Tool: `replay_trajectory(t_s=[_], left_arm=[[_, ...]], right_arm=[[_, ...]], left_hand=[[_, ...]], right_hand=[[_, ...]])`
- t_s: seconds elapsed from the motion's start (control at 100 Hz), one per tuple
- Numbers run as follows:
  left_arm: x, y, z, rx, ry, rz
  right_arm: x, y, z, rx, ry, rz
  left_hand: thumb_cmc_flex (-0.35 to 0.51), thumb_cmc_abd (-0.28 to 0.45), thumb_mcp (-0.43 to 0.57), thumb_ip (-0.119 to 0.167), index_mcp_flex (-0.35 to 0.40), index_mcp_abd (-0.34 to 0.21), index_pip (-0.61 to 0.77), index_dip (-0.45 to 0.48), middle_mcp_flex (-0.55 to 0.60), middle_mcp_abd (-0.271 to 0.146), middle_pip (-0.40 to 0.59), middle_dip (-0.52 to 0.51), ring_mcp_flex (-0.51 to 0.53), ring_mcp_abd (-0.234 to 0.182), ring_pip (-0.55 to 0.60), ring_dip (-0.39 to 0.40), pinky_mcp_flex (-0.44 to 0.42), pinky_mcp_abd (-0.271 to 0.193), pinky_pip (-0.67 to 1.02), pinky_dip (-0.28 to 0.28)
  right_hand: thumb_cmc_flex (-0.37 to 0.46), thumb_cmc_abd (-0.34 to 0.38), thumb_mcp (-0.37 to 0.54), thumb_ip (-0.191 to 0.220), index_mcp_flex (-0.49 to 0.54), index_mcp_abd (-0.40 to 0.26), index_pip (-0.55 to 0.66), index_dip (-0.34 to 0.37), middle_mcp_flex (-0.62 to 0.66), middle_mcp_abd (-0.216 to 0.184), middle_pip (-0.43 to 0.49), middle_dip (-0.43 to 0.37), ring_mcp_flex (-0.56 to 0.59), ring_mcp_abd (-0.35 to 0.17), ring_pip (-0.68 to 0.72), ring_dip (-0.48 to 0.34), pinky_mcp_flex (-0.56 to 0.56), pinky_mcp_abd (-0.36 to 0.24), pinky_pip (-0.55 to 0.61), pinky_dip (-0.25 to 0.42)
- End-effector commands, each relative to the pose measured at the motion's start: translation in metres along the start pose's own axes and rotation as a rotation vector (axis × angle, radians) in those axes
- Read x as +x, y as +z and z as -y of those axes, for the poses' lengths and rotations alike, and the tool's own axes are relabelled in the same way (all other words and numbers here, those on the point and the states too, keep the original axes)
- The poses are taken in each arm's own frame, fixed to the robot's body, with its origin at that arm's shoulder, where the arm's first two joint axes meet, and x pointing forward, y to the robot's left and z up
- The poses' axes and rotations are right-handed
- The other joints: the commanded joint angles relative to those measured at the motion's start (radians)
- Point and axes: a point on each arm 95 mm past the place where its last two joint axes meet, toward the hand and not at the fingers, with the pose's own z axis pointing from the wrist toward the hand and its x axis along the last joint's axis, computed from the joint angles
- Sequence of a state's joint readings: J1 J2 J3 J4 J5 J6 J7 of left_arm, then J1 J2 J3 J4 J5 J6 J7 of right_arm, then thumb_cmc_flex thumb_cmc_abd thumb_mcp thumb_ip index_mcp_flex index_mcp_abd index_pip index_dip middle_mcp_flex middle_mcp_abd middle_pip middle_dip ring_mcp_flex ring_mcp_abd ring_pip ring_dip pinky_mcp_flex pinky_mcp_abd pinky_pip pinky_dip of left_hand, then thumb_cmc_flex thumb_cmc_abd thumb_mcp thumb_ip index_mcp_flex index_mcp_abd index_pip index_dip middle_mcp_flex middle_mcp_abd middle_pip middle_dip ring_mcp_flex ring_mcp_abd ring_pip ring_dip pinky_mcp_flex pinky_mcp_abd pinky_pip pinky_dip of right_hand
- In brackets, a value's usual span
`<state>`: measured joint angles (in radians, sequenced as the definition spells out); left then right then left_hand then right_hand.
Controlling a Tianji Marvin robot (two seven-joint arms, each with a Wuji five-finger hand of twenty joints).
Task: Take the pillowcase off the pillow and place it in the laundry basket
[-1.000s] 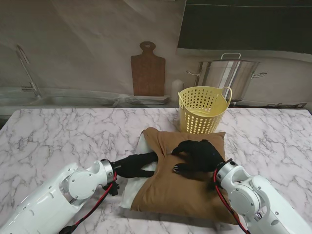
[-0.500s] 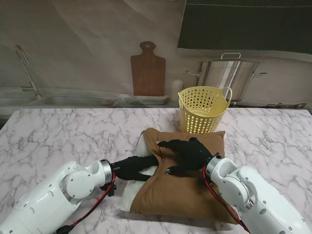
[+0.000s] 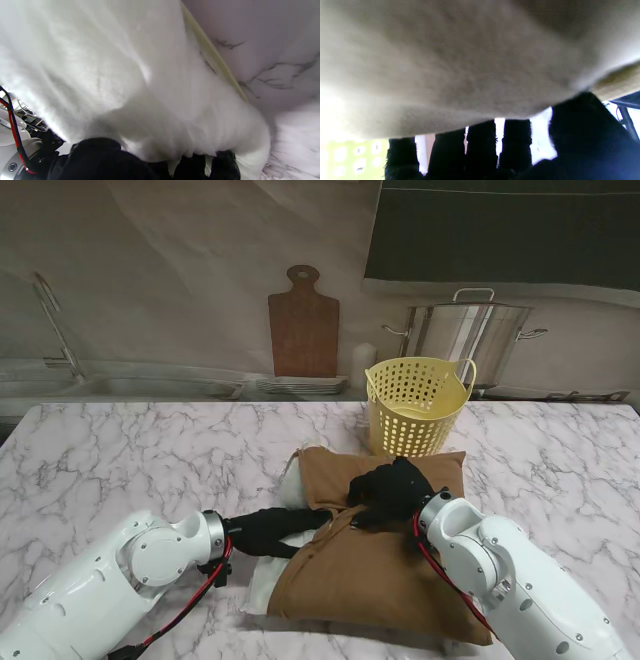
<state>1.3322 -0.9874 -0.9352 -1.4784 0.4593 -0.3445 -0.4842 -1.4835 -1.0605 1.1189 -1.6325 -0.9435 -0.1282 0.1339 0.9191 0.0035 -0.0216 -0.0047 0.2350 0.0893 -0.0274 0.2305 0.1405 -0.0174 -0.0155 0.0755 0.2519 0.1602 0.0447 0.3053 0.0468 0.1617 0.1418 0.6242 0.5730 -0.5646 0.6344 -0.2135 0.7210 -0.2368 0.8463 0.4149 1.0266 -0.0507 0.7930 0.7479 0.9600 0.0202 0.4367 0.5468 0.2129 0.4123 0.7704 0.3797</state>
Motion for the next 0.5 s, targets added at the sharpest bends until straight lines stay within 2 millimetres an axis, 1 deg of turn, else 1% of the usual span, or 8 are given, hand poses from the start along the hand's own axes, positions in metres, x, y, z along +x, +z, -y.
replay_trajectory(t_s=[0.0, 0.11, 0.2, 0.28, 0.49], left_arm=[[-0.013, 0.001, -0.030, -0.104, -0.032, 0.043], [-0.013, 0.002, -0.030, -0.138, -0.023, 0.055], [-0.013, 0.003, -0.030, -0.159, -0.016, 0.061], [-0.013, 0.003, -0.030, -0.169, -0.020, 0.063], [-0.013, 0.000, -0.029, -0.198, -0.025, 0.072]], right_arm=[[-0.012, -0.013, 0.015, 0.040, -0.020, 0.036], [-0.019, -0.026, 0.011, 0.022, -0.039, 0.053], [-0.025, -0.034, 0.008, 0.022, -0.049, 0.070], [-0.030, -0.041, 0.007, 0.031, -0.063, 0.084], [-0.043, -0.060, 0.012, 0.024, -0.070, 0.144]], left_hand=[[0.017, -0.061, -0.011, -0.015, 0.064, -0.020, 0.063, 0.050, -0.004, 0.040, 0.021, -0.001, 0.020, -0.050, 0.044, -0.006, 0.004, 0.048, 0.247, -0.012], [0.010, -0.059, -0.012, -0.015, 0.055, -0.019, 0.058, 0.049, -0.013, 0.043, 0.017, -0.004, 0.011, -0.050, 0.041, -0.008, 0.002, 0.045, 0.236, -0.012], [0.002, -0.056, -0.013, -0.015, 0.048, -0.018, 0.055, 0.049, -0.021, 0.045, 0.013, -0.007, 0.004, -0.049, 0.039, -0.010, -0.001, 0.044, 0.226, -0.012], [-0.001, -0.057, -0.012, -0.015, 0.045, -0.018, 0.054, 0.049, -0.023, 0.045, 0.011, -0.009, 0.000, -0.050, 0.038, -0.011, -0.001, 0.043, 0.218, -0.011], [-0.014, -0.062, -0.013, -0.015, 0.041, -0.016, 0.051, 0.049, -0.028, 0.049, 0.006, -0.015, -0.009, -0.048, 0.035, -0.014, -0.001, 0.042, 0.198, -0.006]], right_hand=[[0.187, 0.075, 0.227, 0.077, 0.080, -0.071, 0.112, 0.043, 0.082, 0.015, 0.149, 0.061, 0.093, -0.044, 0.132, 0.049, 0.006, 0.028, 0.030, -0.001], [0.199, 0.070, 0.250, 0.078, 0.090, -0.070, 0.125, 0.086, 0.085, 0.044, 0.179, 0.090, 0.098, -0.040, 0.178, 0.065, 0.024, 0.025, 0.058, 0.007], [0.212, 0.057, 0.274, 0.080, 0.104, -0.049, 0.133, 0.112, 0.092, 0.084, 0.206, 0.108, 0.113, -0.030, 0.211, 0.078, 0.046, 0.022, 0.075, 0.008], [0.218, 0.048, 0.289, 0.081, 0.116, -0.036, 0.134, 0.122, 0.102, 0.105, 0.219, 0.113, 0.129, -0.028, 0.224, 0.084, 0.067, 0.015, 0.088, 0.008], [0.225, 0.047, 0.300, 0.074, 0.123, -0.019, 0.127, 0.135, 0.103, 0.121, 0.228, 0.117, 0.142, -0.022, 0.231, 0.093, 0.103, -0.001, 0.119, 0.003]])
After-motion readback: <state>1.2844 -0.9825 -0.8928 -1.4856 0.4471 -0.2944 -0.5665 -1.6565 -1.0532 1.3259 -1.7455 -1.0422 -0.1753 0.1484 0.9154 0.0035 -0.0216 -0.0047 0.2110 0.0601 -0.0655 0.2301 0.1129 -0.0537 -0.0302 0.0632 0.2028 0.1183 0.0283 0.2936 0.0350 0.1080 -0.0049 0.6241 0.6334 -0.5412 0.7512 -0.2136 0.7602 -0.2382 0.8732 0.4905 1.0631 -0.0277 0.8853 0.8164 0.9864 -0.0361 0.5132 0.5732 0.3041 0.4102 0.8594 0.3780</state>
